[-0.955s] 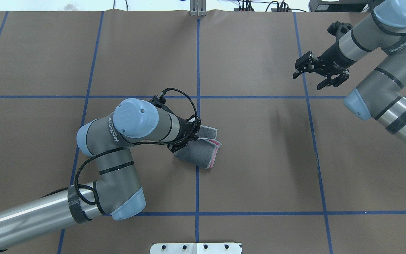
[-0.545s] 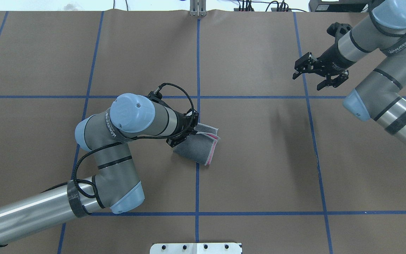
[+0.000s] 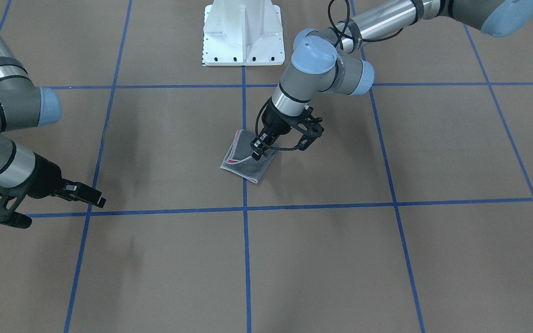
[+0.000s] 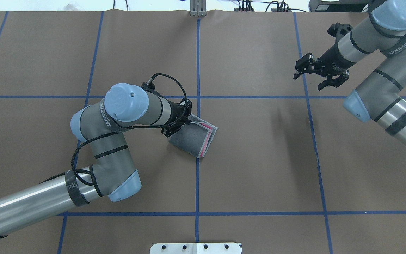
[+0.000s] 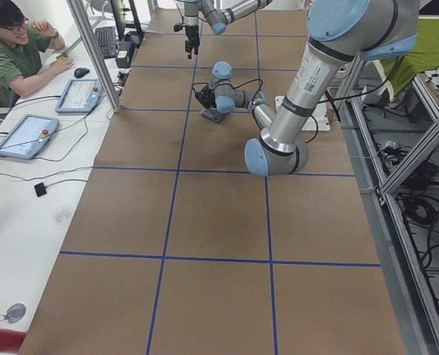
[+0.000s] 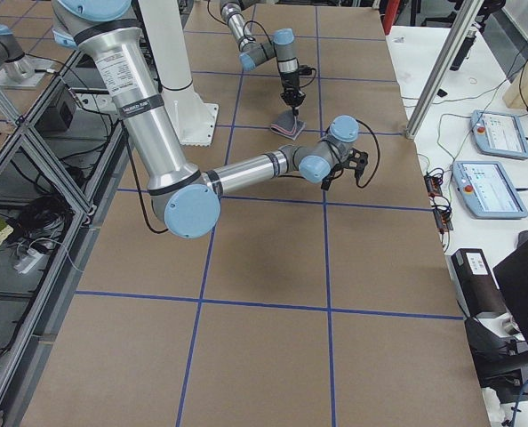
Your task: Fold towel twice with both arms
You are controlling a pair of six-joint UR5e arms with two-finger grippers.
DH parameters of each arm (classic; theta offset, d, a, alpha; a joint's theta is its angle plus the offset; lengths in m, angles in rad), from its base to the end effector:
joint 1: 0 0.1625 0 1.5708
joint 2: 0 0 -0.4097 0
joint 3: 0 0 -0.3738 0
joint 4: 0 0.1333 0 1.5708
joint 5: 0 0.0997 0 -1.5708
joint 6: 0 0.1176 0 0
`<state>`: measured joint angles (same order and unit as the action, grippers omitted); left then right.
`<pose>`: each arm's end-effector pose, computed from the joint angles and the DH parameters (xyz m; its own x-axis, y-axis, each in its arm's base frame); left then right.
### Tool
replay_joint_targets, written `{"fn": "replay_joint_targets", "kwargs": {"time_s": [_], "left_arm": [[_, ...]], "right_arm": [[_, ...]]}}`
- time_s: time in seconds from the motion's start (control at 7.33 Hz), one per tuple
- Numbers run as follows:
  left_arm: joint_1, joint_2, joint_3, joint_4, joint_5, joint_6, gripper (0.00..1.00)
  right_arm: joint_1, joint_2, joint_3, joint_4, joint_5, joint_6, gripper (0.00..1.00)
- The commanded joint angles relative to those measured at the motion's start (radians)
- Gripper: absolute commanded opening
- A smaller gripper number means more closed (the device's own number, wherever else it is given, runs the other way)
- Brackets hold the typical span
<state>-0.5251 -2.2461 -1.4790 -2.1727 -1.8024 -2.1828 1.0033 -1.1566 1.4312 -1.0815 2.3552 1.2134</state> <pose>0.5624 -0.4487 0.2270 0.0917 -0.6993 -0.7089 0.4356 0.6683 -0.6030 -0.3093 -0.5787 0.4273 0.4806 0.2932 0.8265 -0.1773 0.9555 -0.2359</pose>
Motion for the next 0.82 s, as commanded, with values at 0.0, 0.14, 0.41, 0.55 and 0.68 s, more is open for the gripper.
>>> {"fn": "replay_joint_targets", "kwargs": {"time_s": [0.0, 0.14, 0.41, 0.55, 0.68], "left_arm": [[-0.003, -0.009, 0.049, -0.041, 0.0, -0.031, 0.0], [-0.003, -0.045, 0.099, -0.048, 0.0, -0.032, 0.0], [-0.004, -0.07, 0.132, -0.05, 0.002, -0.032, 0.0], [-0.009, -0.07, 0.132, -0.05, 0.0, -0.032, 0.0], [-0.012, -0.07, 0.132, -0.05, 0.0, -0.032, 0.0]], "right_arm": [[-0.002, -0.003, -0.002, 0.0, -0.001, -0.002, 1.0], [-0.003, -0.005, -0.002, 0.0, -0.005, -0.002, 1.0], [-0.006, -0.006, -0.003, 0.0, -0.014, -0.002, 1.0], [-0.008, -0.006, -0.008, 0.0, -0.016, -0.002, 1.0], [-0.012, -0.006, -0.009, 0.0, -0.022, -0.002, 1.0]]}}
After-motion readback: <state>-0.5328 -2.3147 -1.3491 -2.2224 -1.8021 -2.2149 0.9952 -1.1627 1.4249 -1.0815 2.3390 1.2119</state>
